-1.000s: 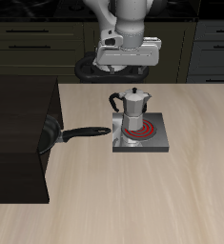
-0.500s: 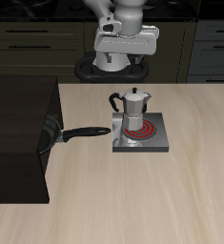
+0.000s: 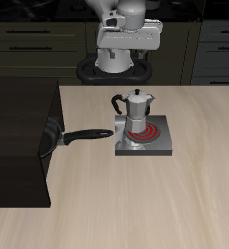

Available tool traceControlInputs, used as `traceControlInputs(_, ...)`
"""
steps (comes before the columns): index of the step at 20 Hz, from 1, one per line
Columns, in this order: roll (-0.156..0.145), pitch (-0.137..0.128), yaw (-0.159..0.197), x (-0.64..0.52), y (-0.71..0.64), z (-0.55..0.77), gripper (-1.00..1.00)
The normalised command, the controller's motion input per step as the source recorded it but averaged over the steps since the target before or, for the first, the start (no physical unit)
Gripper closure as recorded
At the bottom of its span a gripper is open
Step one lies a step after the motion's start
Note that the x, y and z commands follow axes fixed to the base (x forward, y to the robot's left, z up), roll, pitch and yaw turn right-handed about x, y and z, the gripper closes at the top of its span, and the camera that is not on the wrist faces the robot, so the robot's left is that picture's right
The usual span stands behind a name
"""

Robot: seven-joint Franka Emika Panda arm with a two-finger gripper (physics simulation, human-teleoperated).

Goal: Place the moka pot on the stove and close the stove

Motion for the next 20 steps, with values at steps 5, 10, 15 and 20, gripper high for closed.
traceControlInputs(5,0.013,0.005,0.052,-0.23,0.06,-0.05,-1.0)
traceControlInputs(10,0.011,0.022,0.069,-0.17,0.0,-0.12,-1.0)
traceControlInputs(15,-0.011,0.026,0.075,-0.01,-0.08,-0.05,-1.0)
traceControlInputs(20,-0.022,0.009,0.074,-0.04,-0.05,-0.02,-1.0)
